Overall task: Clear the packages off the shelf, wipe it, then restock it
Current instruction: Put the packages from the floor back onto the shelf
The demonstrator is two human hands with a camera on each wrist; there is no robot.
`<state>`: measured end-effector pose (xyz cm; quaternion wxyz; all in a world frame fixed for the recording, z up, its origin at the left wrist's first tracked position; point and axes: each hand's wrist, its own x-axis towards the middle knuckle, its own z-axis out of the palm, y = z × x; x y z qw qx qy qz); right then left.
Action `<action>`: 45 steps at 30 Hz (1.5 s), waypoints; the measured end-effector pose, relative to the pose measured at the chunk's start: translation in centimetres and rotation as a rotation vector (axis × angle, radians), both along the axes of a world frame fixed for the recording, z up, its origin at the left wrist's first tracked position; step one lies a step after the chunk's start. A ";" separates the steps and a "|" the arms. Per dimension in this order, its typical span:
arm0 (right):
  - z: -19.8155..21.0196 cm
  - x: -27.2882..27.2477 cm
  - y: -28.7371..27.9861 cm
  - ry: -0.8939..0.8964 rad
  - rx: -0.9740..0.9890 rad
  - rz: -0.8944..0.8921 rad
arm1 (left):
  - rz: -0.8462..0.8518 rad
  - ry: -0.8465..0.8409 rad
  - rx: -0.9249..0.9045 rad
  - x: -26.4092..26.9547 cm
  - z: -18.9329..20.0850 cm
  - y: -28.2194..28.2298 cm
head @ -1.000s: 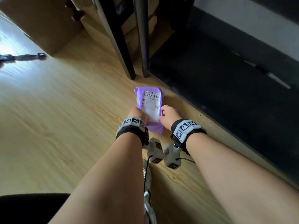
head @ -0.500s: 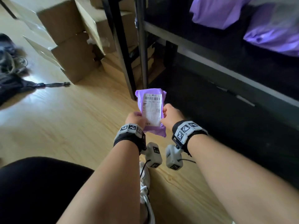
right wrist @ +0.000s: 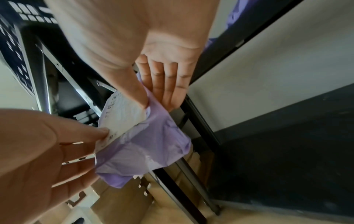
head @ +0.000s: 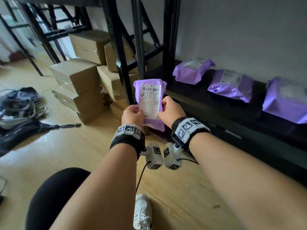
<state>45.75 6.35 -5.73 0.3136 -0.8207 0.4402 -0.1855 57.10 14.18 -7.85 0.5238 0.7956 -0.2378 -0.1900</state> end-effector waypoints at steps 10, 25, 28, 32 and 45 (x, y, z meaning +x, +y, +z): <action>7.2 0.9 -5.8 -0.173 -0.126 -0.173 | -0.230 -0.161 -0.022 1.0 8.0 -6.7; 9.5 5.2 -16.2 0.016 -0.169 -0.146 | -0.186 -0.292 -0.024 3.6 9.7 -18.2; 9.2 6.2 -17.2 0.073 -0.153 -0.118 | -0.198 -0.267 0.061 4.9 9.0 -19.8; 8.0 7.3 -17.6 0.144 -0.108 -0.141 | -0.243 -0.246 0.131 6.2 7.5 -21.2; 5.9 4.8 -18.1 0.419 -0.310 -0.157 | -0.379 -0.403 0.337 4.5 6.4 -23.3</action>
